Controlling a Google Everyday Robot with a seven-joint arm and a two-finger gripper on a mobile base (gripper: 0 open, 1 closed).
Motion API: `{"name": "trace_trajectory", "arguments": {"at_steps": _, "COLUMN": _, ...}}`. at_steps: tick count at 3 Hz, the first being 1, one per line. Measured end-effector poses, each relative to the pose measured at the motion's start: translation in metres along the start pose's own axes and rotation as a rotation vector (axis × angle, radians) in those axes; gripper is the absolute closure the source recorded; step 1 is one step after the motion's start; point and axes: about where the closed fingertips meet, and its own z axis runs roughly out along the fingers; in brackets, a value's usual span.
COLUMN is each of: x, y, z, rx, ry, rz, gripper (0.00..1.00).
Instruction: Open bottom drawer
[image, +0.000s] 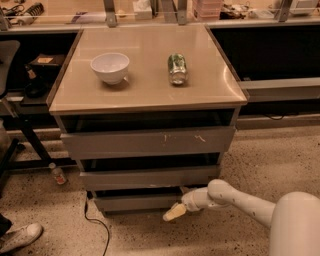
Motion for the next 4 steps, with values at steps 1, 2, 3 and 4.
{"name": "trace_trajectory", "arguments": {"at_steps": 1, "x": 0.006, "y": -0.009, "z": 0.002, "rx": 0.012, "ry": -0.005, "rz": 0.002, "gripper": 0.0}}
{"name": "trace_trajectory", "arguments": {"at_steps": 2, "x": 0.011, "y": -0.022, "z": 0.013, "rx": 0.01, "ry": 0.003, "rz": -0.002, "gripper": 0.0}}
{"name": "trace_trajectory", "arguments": {"at_steps": 3, "x": 0.009, "y": -0.036, "z": 0.026, "rx": 0.001, "ry": 0.008, "rz": -0.021, "gripper": 0.0}}
{"name": "trace_trajectory", "arguments": {"at_steps": 4, "x": 0.012, "y": -0.043, "z": 0.039, "rx": -0.015, "ry": 0.018, "rz": -0.028, "gripper": 0.0}}
